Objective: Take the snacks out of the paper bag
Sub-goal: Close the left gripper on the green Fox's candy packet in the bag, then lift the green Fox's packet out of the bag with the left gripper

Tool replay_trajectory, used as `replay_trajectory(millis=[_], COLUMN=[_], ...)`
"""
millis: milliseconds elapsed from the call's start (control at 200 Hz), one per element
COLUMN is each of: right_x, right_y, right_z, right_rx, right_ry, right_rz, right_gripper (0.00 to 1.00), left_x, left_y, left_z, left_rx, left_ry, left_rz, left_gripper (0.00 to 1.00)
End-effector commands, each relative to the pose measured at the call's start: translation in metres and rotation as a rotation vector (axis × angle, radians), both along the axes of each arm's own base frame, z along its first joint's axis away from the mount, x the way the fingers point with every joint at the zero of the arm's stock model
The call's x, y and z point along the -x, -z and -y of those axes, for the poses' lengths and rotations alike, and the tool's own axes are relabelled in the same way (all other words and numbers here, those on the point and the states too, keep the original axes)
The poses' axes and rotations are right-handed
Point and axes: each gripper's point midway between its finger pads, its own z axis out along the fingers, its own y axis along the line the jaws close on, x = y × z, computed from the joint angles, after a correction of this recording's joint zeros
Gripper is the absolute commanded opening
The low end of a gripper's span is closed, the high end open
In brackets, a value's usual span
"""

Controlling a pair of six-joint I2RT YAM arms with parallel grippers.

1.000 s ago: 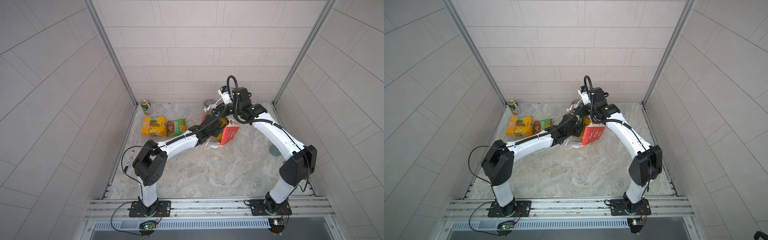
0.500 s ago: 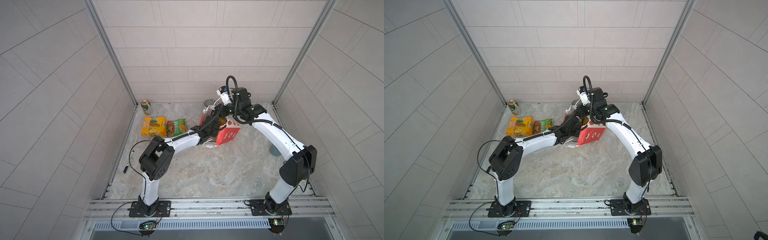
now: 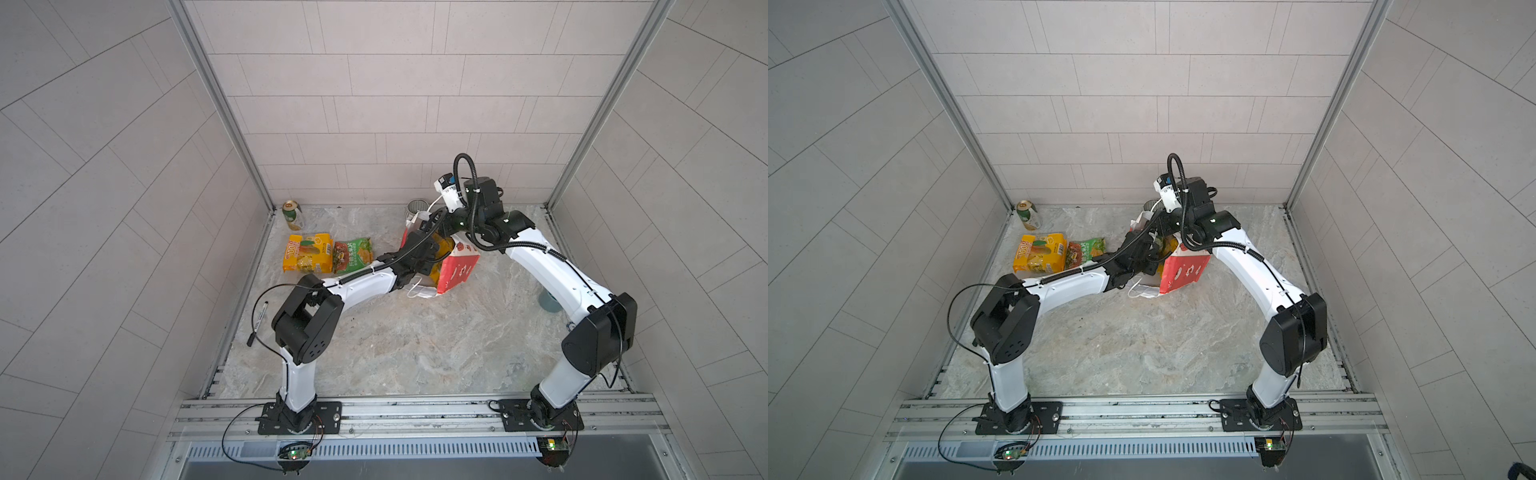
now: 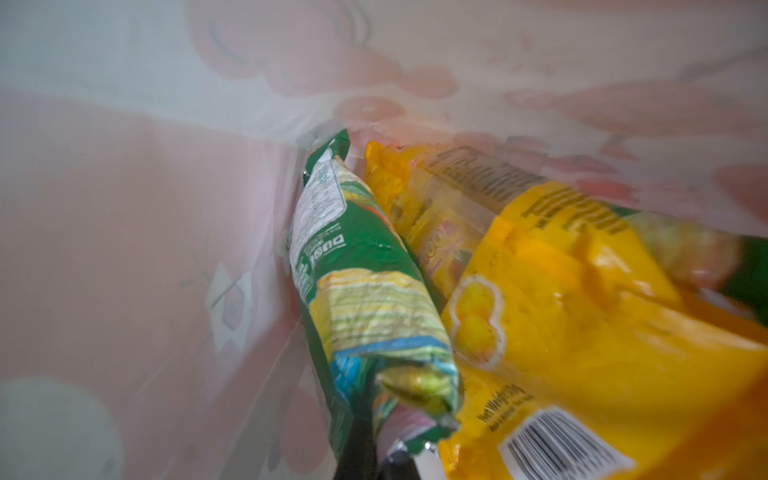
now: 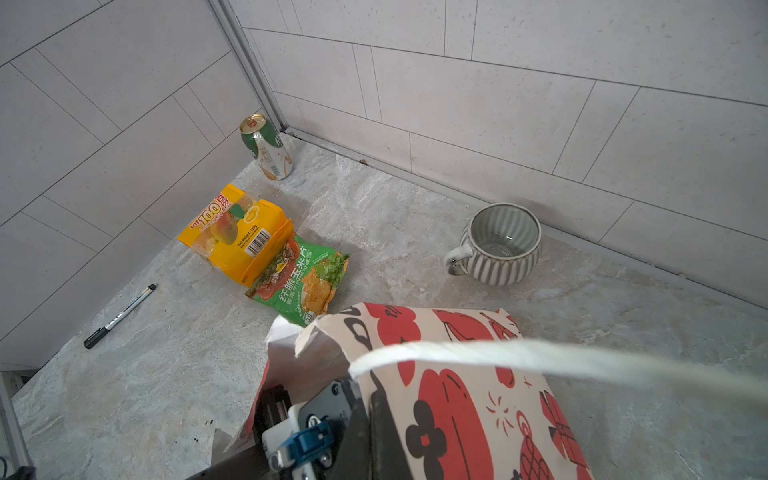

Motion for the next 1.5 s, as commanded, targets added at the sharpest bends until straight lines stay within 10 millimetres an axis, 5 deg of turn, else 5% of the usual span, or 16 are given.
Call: replay_trajectory(millis=[0,490,856,1176,1301,1496], right_x=[0.007,0.012,0.013,0.012,0.01,0.009], right_y=[-0.044,-0.013,-0.009,-0.008,-0.007,-0.006], right_z=[0.004,0.007,0.012,0.02,0.023,0.024], right_rx=[-0.045,-0.041,-0.029,-0.029,-0.032,-0.033], right_ry=[0.014,0.029,0.038,0.053,0.06,0.062], right_rz=[0.126,0.075,0.087,0.085,0.084,0.084], right_gripper=[0.0,0.0,0.0,0.0,0.0,0.0], left_x=[0.007,0.058,0.098,0.115,0.108,0.097], left_y=[-0.059,-0.123,-0.194,-0.247,-0.234,-0.148], left_z=[0.004,-0.02,-0.069,-0.144,-0.188,-0.255], left_rx=[0.107,0.2,0.223,0.428,0.447,0.547], left_ry=[0.039,0.121,0.112,0.011,-0.178,-0.502], left_rz=[0.096,0.121,0.232,0.267,0.293,0.21], left_gripper=[0.0,0.0,0.0,0.0,0.0,0.0])
